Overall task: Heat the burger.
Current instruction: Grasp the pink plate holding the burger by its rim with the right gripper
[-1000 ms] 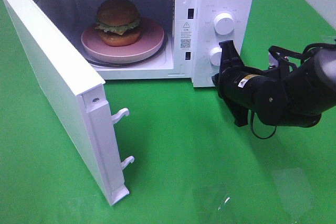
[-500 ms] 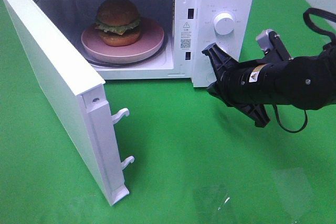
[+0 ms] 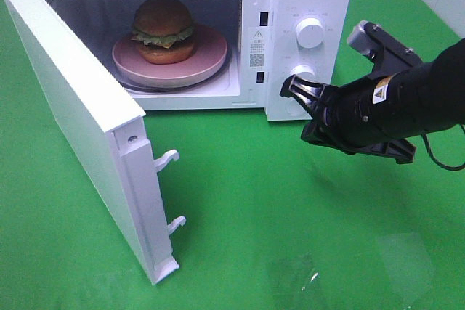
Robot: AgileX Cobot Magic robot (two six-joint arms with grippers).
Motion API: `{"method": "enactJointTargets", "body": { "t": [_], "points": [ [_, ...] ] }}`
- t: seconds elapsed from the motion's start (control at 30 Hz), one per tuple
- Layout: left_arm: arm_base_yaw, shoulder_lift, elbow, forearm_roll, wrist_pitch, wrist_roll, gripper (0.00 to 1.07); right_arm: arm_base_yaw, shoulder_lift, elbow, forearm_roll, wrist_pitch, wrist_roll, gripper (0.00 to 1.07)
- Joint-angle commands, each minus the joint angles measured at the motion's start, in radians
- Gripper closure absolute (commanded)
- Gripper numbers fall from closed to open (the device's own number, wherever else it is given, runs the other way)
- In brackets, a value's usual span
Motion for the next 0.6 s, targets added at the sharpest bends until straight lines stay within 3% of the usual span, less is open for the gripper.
{"method": "enactJointTargets", "body": {
  "t": [0.03, 0.23, 0.6],
  "points": [
    [0.004, -0.016, 0.001, -0.006, -0.014, 0.0, 0.08, -0.001, -0.034, -0.001, -0.013, 0.074, -0.096, 0.99],
    [0.004, -0.016, 0.001, -0.006, -0.014, 0.0, 0.08, -0.001, -0.101, -0.001, -0.016, 0.271, -0.31, 0.97],
    [0.004, -0.016, 0.001, -0.006, -0.014, 0.0, 0.08, -0.001, -0.156, -0.001, -0.051, 0.447, -0.596, 0.94]
  ]
}}
